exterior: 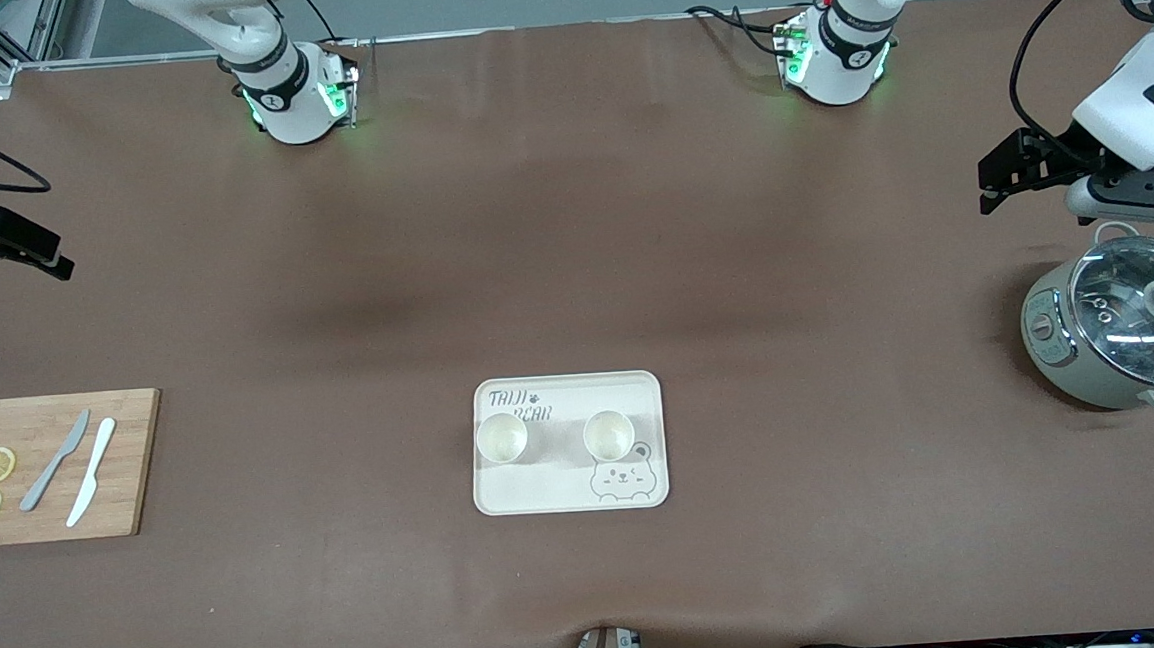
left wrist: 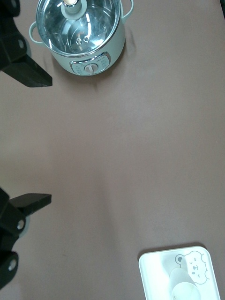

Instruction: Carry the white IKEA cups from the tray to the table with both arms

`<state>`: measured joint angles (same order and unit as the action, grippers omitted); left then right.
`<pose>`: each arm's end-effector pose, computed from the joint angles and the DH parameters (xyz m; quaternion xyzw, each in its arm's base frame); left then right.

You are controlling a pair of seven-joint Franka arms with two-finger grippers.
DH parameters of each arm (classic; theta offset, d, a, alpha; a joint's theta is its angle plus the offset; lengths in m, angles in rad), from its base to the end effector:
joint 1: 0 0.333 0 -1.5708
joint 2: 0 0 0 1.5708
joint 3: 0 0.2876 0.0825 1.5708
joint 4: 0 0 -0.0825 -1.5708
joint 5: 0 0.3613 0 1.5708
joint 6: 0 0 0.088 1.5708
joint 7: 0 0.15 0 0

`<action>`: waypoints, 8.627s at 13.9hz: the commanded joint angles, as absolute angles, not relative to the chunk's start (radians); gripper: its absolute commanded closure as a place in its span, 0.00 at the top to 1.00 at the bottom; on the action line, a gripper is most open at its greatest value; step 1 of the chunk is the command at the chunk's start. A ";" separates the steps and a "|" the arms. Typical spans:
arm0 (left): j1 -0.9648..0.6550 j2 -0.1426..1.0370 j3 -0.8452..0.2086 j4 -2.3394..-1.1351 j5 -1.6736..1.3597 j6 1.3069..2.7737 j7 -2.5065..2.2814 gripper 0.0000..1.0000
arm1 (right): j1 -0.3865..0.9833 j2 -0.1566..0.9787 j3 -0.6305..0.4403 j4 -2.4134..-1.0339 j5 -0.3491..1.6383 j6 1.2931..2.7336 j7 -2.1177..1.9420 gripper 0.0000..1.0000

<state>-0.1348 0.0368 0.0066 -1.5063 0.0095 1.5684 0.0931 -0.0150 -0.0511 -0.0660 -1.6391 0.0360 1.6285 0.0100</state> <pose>0.5394 -0.0681 0.5621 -0.9938 0.1103 -0.0127 0.0047 0.5230 -0.0379 0.5544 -0.9985 0.0461 -0.0209 0.0189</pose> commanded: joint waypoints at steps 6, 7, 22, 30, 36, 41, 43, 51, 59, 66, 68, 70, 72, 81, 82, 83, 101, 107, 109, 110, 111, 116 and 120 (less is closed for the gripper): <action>-0.187 0.090 -0.026 -1.523 -0.023 1.681 0.016 1.00 | -0.028 -0.080 -0.057 -1.660 0.025 1.624 0.000 1.00; -0.202 0.138 -0.038 -1.516 -0.034 1.704 -0.048 1.00 | -0.028 -0.078 -0.057 -1.658 0.025 1.624 0.000 1.00; -0.601 0.983 0.061 -1.003 0.000 2.124 -0.436 1.00 | 0.018 0.077 -0.052 -1.652 0.097 1.802 0.073 1.00; -0.649 1.049 0.095 -1.011 -0.005 2.338 -0.497 1.00 | 0.146 0.210 -0.051 -1.651 0.100 1.954 0.274 1.00; -0.667 1.042 0.095 -1.028 -0.012 2.303 -0.591 0.00 | 0.238 0.328 -0.051 -1.646 0.213 2.109 0.428 1.00; -0.652 1.002 0.095 -1.029 -0.012 2.200 -0.583 0.00 | 0.343 0.481 -0.052 -1.573 0.199 2.203 0.616 1.00; -0.632 0.954 0.094 -1.040 -0.014 2.163 -0.581 0.00 | 0.368 0.538 -0.052 -1.531 0.199 2.213 0.673 1.00; -0.315 0.452 -0.032 -1.533 -0.044 1.995 -0.122 0.00 | 0.434 0.704 -0.052 -1.480 0.207 2.377 0.787 1.00; -0.150 0.149 -0.086 -2.291 -0.046 2.635 0.084 0.00 | 0.494 0.767 -0.052 -1.450 0.209 2.391 0.833 1.00; -0.149 0.264 -0.086 -2.376 -0.046 2.870 0.086 0.00 | 0.522 0.788 -0.052 -1.451 0.196 2.393 0.822 0.83; -0.147 0.290 -0.084 -2.376 -0.044 2.908 0.086 0.00 | 0.522 0.788 -0.052 -1.451 0.196 2.391 0.819 0.50; -0.149 0.317 -0.084 -2.373 -0.043 2.936 0.086 0.00 | 0.522 0.788 -0.052 -1.451 0.198 2.391 0.821 0.18; -0.147 0.322 -0.083 -2.367 -0.034 2.939 0.095 0.99 | 0.522 0.787 -0.052 -1.448 0.196 2.391 0.818 0.00; -0.110 0.252 -0.097 -2.113 -0.046 2.535 0.072 1.00 | 0.463 0.756 -0.058 -1.355 0.154 2.257 0.755 0.00; -0.112 0.259 -0.095 -2.052 -0.046 2.466 0.054 1.00 | 0.445 0.756 -0.058 -1.321 0.131 2.208 0.741 0.00; -0.104 0.268 -0.095 -1.992 -0.046 2.410 0.046 1.00 | 0.421 0.756 -0.058 -1.301 0.117 2.176 0.715 0.00; -0.008 0.186 -0.077 -1.401 -0.029 1.620 0.046 1.00 | -0.031 0.750 -0.055 -1.307 0.120 2.146 -0.210 0.00; -0.003 0.138 -0.077 -1.404 0.012 1.554 0.069 1.00 | -0.048 0.802 -0.055 -1.318 0.112 2.180 -0.232 0.00; -0.005 0.158 -0.077 -1.404 0.029 1.581 0.069 1.00 | -0.052 0.825 -0.055 -1.321 0.114 2.204 -0.232 0.00; -0.006 0.178 -0.077 -1.404 0.029 1.619 0.068 1.00 | -0.055 0.834 -0.055 -1.321 0.114 2.204 -0.232 0.00; -0.006 0.201 -0.077 -1.404 0.025 1.652 0.063 1.00 | -0.055 0.841 -0.055 -1.321 0.115 2.204 -0.232 0.00; -0.011 0.311 -0.074 -1.397 0.038 1.747 0.051 1.00 | -0.051 0.853 -0.055 -1.318 0.126 2.203 -0.216 0.65; -0.021 0.429 -0.084 -1.319 0.011 1.847 0.043 1.00 | -0.054 0.821 -0.055 -1.308 0.121 2.189 -0.219 1.00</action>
<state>-0.0107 0.3777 -0.0754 -1.3833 0.0157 1.8443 0.0542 -0.0381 0.8434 -0.0722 -1.3179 0.1290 2.2012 -0.2240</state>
